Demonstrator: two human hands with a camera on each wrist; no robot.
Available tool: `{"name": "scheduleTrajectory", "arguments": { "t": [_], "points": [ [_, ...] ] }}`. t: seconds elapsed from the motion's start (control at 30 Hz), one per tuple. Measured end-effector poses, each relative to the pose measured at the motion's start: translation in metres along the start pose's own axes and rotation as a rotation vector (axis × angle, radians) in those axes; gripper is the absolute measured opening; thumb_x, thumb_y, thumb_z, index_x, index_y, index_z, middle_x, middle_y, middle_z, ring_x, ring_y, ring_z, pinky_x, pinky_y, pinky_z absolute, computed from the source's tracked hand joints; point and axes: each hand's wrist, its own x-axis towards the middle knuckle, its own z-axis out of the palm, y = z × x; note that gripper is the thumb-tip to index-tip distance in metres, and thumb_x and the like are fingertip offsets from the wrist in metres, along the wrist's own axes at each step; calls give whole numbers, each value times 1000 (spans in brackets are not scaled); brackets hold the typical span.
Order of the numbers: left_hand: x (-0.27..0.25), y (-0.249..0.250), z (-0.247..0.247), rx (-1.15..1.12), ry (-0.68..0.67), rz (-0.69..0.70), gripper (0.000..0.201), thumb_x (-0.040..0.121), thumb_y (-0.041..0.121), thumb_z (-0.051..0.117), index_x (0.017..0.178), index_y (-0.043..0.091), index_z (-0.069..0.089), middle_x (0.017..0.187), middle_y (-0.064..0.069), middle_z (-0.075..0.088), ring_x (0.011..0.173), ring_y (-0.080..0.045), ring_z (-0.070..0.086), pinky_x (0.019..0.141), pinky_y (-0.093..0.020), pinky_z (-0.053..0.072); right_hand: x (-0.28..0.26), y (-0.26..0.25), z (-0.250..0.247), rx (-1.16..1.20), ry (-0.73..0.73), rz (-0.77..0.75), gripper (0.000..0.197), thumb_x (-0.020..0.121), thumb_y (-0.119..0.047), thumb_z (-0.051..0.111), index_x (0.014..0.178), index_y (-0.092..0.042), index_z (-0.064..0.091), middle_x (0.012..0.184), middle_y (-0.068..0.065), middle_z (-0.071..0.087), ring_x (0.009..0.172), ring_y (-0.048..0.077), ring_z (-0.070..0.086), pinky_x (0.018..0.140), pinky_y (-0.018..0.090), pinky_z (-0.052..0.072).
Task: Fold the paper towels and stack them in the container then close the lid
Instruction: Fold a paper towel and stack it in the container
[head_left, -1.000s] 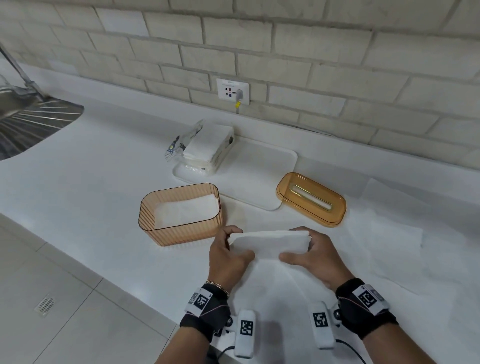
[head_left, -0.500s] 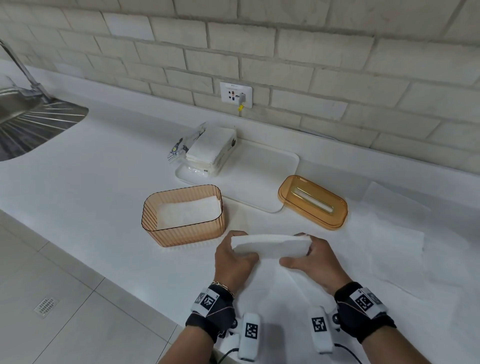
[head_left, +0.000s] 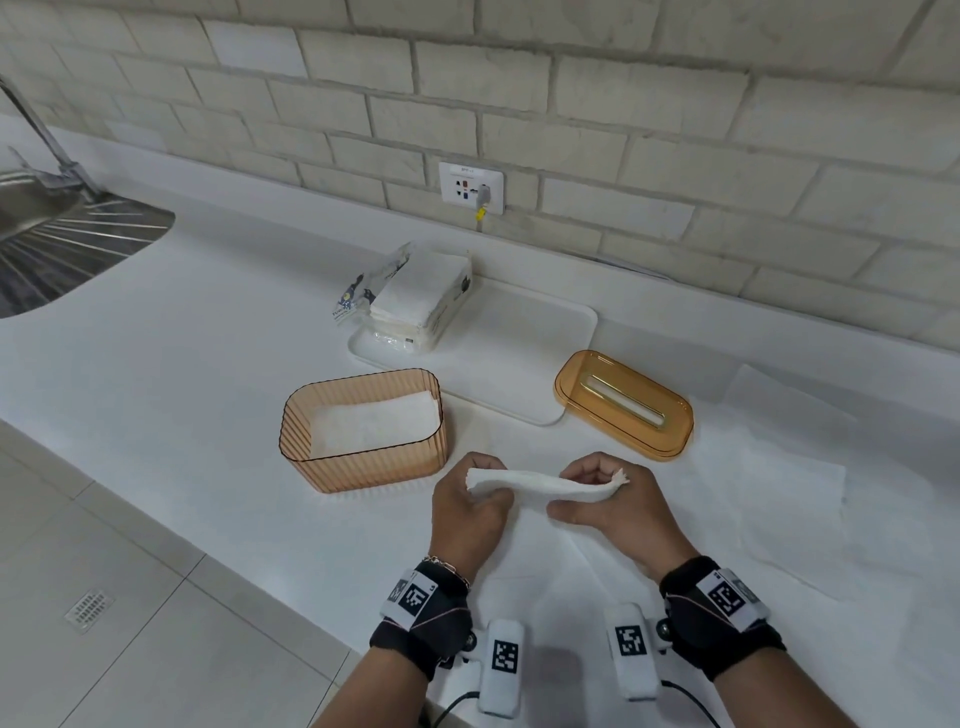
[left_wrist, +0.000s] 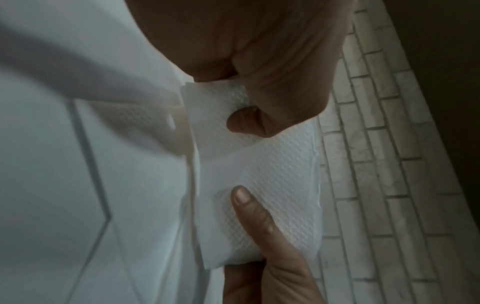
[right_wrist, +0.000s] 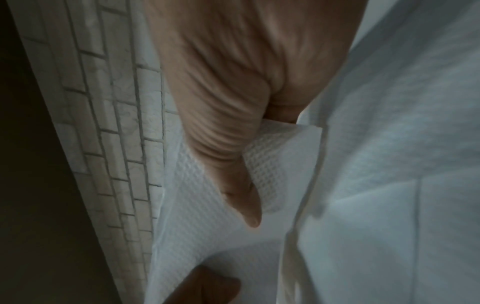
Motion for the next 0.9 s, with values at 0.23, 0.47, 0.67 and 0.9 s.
{"name": "scheduleTrajectory", "arguments": {
  "t": [0.23, 0.47, 0.67, 0.9],
  "points": [
    [8, -7, -16, 146, -150, -28, 33, 81, 7, 77, 99, 33, 70, 92, 15, 75, 84, -10, 70, 73, -24, 55, 4, -1, -13, -14, 20, 36, 27, 70, -15, 97, 92, -17, 83, 92, -1, 81, 85, 11, 74, 77, 20, 54],
    [12, 37, -55, 134, -208, -6, 9, 93, 25, 79, 88, 20, 74, 78, 2, 78, 70, -23, 76, 55, -41, 63, 11, -35, -16, 117, -66, 20, 27, 80, -10, 87, 106, -8, 81, 103, 3, 82, 98, 14, 79, 78, 18, 60],
    [43, 70, -115, 17, 31, -52, 7, 98, 9, 71, 99, 4, 75, 89, -3, 76, 68, -17, 74, 51, -33, 60, 23, -57, 7, 97, -86, 29, 28, 80, -19, 88, 106, -13, 81, 99, 7, 82, 85, 26, 80, 70, 30, 65],
    [95, 62, -184, 251, 209, -118, 16, 98, 4, 55, 96, 0, 71, 62, -6, 64, 36, -17, 51, 47, -27, 44, 30, -27, 34, -788, -350, -85, 80, 66, -43, 97, 138, -42, 62, 151, -21, 51, 137, 6, 47, 118, 31, 38]
  ]
}}
